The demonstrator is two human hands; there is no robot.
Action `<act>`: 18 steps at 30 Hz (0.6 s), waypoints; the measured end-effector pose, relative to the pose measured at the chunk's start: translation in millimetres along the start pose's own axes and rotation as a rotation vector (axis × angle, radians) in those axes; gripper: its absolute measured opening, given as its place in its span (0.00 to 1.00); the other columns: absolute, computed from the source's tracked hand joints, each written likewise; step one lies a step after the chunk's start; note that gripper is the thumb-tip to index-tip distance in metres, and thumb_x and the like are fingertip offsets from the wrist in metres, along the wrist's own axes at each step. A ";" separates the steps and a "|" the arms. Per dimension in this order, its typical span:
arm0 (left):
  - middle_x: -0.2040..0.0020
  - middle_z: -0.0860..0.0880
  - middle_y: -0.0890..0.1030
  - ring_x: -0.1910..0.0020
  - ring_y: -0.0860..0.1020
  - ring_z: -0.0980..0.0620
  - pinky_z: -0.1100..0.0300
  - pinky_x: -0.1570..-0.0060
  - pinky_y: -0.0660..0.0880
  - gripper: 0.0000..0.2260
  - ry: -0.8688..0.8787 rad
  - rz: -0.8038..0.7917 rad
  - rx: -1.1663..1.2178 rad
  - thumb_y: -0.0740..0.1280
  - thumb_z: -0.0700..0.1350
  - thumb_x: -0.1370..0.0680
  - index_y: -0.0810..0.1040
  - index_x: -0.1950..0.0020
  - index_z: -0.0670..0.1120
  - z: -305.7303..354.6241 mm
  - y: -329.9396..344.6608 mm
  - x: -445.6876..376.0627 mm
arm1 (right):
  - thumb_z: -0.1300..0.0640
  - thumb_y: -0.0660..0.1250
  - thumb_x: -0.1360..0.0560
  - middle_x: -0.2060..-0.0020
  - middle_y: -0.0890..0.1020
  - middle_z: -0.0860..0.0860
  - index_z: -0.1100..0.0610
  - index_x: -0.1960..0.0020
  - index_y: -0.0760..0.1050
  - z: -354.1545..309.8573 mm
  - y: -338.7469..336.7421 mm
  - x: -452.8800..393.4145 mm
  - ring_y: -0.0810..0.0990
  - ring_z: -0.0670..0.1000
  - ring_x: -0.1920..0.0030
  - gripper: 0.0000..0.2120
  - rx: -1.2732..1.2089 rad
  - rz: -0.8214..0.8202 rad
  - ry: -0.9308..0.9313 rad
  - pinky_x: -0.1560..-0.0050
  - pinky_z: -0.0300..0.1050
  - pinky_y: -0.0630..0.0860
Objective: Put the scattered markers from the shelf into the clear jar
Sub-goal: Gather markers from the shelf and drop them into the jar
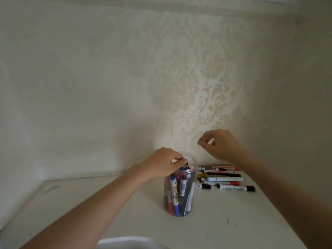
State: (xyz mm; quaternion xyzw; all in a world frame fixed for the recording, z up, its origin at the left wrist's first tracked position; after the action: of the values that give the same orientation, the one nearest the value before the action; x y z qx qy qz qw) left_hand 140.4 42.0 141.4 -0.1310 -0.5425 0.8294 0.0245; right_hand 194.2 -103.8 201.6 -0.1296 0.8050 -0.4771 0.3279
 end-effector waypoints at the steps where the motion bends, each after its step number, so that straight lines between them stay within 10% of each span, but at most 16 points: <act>1: 0.54 0.48 0.85 0.56 0.81 0.49 0.60 0.55 0.73 0.19 -0.022 -0.052 -0.076 0.57 0.54 0.17 0.84 0.48 0.44 -1.6 4.8 0.7 | 0.53 0.66 0.24 0.60 0.82 0.43 0.51 0.51 0.81 19.2 -5.9 6.3 0.76 0.37 0.64 0.06 -0.027 0.068 0.048 0.62 0.32 0.72; 7: 0.46 0.55 0.84 0.47 0.78 0.59 0.66 0.46 0.70 0.13 0.078 0.335 0.118 0.59 0.50 0.18 0.83 0.45 0.48 41.9 -28.8 -6.3 | 0.62 0.61 0.25 0.45 0.82 0.55 0.54 0.44 0.79 176.2 41.5 71.9 0.80 0.55 0.49 0.13 0.088 -0.059 0.457 0.47 0.48 0.77; 12: 0.47 0.51 0.81 0.50 0.80 0.54 0.58 0.45 0.77 0.09 0.159 0.057 0.033 0.63 0.42 0.20 0.81 0.43 0.48 107.6 47.7 -53.5 | 0.50 0.58 0.22 0.23 0.53 0.49 0.44 0.24 0.50 218.6 100.7 105.3 0.56 0.52 0.25 0.29 0.153 -0.309 0.443 0.28 0.57 0.58; 18: 0.27 0.38 0.63 0.31 0.67 0.40 0.50 0.34 0.69 0.33 -0.318 -0.143 -0.127 0.64 0.33 0.23 0.52 0.22 0.43 61.1 156.1 -81.6 | 0.34 0.54 0.25 0.23 0.43 0.45 0.38 0.25 0.39 230.2 116.1 93.6 0.43 0.53 0.23 0.35 0.237 -0.330 0.322 0.28 0.65 0.45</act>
State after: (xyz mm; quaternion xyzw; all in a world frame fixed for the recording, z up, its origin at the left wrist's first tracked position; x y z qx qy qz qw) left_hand 220.1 -91.6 38.5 0.0392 -0.5989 0.7998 -0.0110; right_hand 285.9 -250.6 -11.2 -0.1422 0.7534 -0.6295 0.1261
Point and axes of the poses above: each hand's wrist, its own x-axis away from the middle knuckle, its own y-axis out of the palm, z = x × y, the point moved 7 cm from there along -x, towards the middle knuckle
